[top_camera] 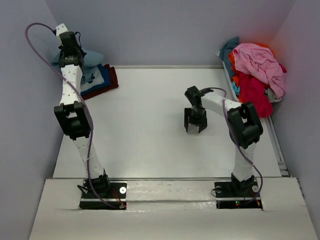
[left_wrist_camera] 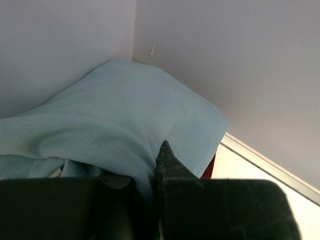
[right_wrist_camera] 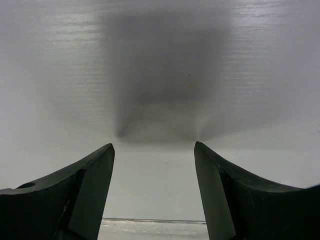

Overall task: Fold and stack the t-shirts
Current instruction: Put the neatly folded tshirt into the corner of the board with the left arm

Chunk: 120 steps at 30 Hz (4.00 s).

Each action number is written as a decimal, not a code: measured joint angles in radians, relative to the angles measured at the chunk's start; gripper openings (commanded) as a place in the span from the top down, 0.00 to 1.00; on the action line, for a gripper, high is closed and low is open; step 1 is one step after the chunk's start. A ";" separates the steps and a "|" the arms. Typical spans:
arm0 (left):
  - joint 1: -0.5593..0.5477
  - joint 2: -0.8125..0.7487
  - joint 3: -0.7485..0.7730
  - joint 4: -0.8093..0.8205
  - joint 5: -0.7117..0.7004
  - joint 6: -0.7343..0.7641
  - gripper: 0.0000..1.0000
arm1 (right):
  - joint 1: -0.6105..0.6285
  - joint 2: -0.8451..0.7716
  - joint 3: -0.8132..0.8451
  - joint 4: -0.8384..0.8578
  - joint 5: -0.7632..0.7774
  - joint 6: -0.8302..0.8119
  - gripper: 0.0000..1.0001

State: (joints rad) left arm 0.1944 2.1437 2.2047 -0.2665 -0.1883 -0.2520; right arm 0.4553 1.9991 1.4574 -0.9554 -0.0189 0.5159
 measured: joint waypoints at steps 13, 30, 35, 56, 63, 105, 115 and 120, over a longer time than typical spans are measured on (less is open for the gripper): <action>0.004 0.002 0.080 0.008 -0.002 0.016 0.95 | 0.000 -0.035 -0.034 0.006 0.000 0.000 0.29; 0.004 0.094 0.153 0.221 0.010 0.019 0.95 | 0.002 -0.049 -0.055 -0.029 0.023 -0.050 0.29; 0.018 0.218 0.153 0.219 0.040 -0.013 0.95 | 0.004 -0.049 -0.055 -0.039 0.028 -0.064 0.29; 0.055 -0.082 -0.320 0.228 0.119 -0.040 0.94 | 0.004 -0.048 -0.052 -0.038 0.007 -0.067 0.29; 0.054 -0.176 -0.434 0.188 0.223 -0.044 0.94 | 0.004 -0.052 -0.097 -0.003 -0.019 -0.067 0.29; -0.006 0.116 0.187 -0.005 0.276 -0.148 0.94 | 0.023 -0.089 -0.100 0.022 -0.097 -0.095 0.29; -0.059 -0.066 -0.061 0.158 0.101 0.002 0.94 | 0.023 -0.096 -0.125 0.006 -0.082 -0.098 0.29; -0.016 -0.006 0.014 0.134 0.111 -0.013 0.94 | 0.023 -0.096 -0.122 -0.012 -0.078 -0.097 0.29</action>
State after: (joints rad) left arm 0.1787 2.1372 2.2185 -0.1322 -0.0772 -0.2646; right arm 0.4786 1.9034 1.3350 -0.9676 -0.0967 0.4187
